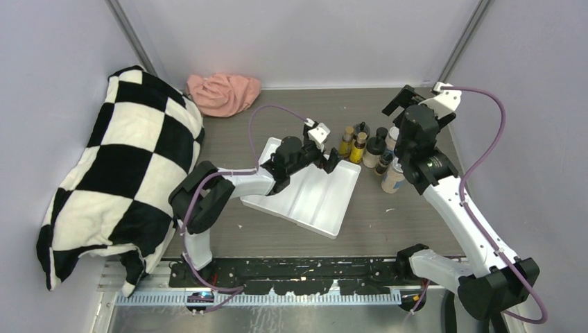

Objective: Organize the condiment bottles
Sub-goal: Pick up the bottle from the center of the board.

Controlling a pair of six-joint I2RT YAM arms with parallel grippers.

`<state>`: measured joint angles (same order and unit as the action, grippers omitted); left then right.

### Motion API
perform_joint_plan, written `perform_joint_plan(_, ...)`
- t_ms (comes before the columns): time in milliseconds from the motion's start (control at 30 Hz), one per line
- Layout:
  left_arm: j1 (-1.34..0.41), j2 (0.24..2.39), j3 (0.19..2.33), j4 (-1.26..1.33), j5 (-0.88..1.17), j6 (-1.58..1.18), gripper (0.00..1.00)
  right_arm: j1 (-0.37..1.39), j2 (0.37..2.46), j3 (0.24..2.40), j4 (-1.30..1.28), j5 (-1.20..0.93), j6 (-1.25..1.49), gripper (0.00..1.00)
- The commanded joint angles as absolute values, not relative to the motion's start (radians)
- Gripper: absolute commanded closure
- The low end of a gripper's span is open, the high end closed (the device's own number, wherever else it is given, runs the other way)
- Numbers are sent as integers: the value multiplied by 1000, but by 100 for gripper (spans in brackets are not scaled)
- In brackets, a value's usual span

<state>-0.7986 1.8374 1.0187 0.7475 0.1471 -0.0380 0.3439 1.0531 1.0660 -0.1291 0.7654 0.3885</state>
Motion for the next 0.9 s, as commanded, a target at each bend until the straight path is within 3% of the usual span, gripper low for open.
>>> perform_joint_plan(0,-801,1867,1084,887,129,-5,11,313,1071,1121,-16,746,396,3)
perform_joint_plan(867,-744,2044,1214,1010,164,15,12,302,1193,1189,113,707,326,3)
